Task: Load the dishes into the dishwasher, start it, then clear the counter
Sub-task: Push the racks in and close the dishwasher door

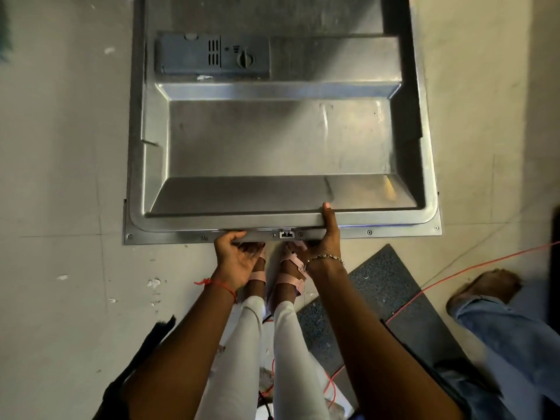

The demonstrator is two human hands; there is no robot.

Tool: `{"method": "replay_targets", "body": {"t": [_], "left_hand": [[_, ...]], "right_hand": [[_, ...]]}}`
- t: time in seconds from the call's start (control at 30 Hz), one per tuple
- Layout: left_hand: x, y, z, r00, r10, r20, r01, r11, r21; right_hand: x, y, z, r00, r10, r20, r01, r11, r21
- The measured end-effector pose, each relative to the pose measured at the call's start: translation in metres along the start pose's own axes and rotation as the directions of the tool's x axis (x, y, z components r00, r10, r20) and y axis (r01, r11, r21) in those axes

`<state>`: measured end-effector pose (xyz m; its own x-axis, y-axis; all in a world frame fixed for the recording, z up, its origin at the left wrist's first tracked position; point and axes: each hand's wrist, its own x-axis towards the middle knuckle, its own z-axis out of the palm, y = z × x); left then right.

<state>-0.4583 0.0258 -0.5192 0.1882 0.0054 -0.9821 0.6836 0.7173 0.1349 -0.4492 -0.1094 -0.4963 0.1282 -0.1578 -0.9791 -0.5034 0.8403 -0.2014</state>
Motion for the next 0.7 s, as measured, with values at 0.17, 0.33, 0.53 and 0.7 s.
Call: {"method": "replay_targets", "body": {"t": [0.17, 0.33, 0.53, 0.7], "left_hand": [[-0.088, 0.013, 0.033, 0.982, 0.170, -0.086, -0.165, 0.984, 0.061], [-0.176, 0.036, 0.078, 0.936, 0.309, -0.169, -0.307, 0.951, 0.043], [-0.260, 0.086, 0.120, 0.803, 0.591, -0.082, -0.586, 0.807, 0.079], [-0.298, 0.152, 0.172, 0.630, 0.771, 0.092, -0.777, 0.627, 0.060]], "right_hand": [[-0.084, -0.034, 0.019, 0.999, 0.020, 0.043, -0.021, 0.999, 0.036], [-0.172, -0.076, 0.038, 0.996, 0.035, 0.076, -0.037, 0.999, 0.032], [-0.248, -0.132, 0.076, 0.982, -0.020, 0.186, 0.026, 0.999, -0.028], [-0.294, -0.186, 0.136, 0.940, -0.247, 0.236, 0.278, 0.955, -0.108]]}}
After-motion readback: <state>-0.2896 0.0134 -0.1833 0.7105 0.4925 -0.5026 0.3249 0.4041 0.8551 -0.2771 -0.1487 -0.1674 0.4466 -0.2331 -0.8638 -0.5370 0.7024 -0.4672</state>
